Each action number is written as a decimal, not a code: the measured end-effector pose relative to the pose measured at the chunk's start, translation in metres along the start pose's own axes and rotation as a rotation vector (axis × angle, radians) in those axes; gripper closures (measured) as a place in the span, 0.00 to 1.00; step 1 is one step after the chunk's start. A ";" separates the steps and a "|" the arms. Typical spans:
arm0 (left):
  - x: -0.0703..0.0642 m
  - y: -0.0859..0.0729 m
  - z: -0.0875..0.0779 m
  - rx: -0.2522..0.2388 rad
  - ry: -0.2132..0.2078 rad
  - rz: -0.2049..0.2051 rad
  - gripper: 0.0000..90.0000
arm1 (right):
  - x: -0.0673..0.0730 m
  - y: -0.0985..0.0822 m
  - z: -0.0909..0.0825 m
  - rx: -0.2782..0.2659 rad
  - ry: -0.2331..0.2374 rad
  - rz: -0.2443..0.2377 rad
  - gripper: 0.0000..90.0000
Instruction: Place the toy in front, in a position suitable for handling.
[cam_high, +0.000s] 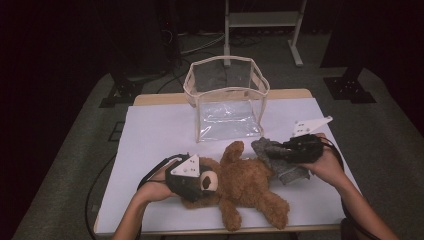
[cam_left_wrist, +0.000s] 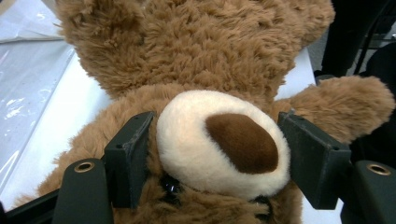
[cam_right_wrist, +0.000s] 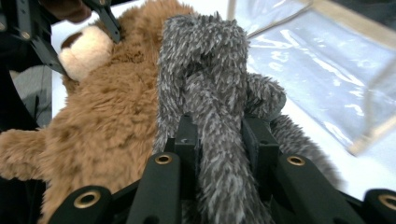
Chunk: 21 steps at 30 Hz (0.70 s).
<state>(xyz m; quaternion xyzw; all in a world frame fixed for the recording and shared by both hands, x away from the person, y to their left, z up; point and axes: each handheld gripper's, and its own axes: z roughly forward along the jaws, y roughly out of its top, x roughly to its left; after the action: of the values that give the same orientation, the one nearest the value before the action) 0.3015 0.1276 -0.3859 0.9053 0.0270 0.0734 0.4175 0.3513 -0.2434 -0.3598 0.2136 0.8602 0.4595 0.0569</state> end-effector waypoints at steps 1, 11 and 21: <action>0.000 0.000 -0.001 0.002 -0.006 0.004 0.33 | 0.000 0.001 0.005 0.009 0.004 -0.004 0.78; 0.001 0.001 -0.001 -0.004 -0.015 0.003 0.33 | -0.017 -0.034 0.003 0.044 -0.027 0.093 0.78; 0.002 0.005 0.005 -0.008 0.016 0.002 0.34 | 0.016 0.003 0.009 -0.002 0.064 -0.015 0.78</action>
<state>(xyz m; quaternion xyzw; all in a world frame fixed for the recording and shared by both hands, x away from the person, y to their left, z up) 0.3039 0.1207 -0.3857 0.9029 0.0293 0.0812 0.4211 0.3407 -0.2282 -0.3614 0.1924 0.8628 0.4664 0.0328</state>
